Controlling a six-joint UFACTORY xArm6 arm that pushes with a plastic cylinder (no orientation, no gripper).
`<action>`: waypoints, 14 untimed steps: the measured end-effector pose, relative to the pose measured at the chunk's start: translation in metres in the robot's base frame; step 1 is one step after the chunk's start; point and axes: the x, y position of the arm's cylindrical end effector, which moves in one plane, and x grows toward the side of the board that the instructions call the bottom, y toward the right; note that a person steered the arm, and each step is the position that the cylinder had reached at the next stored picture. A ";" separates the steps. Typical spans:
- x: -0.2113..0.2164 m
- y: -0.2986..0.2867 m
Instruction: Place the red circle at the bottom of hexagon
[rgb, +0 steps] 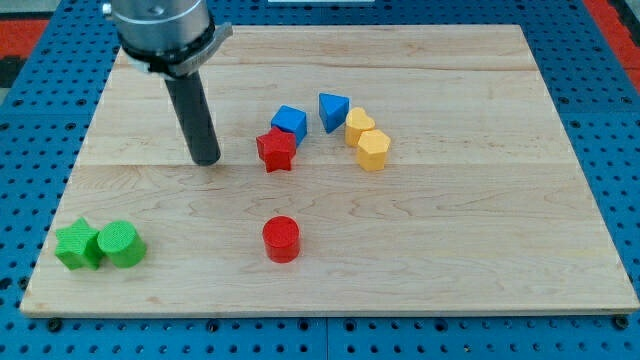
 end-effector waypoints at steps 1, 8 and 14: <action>0.016 0.017; 0.102 0.085; 0.081 0.203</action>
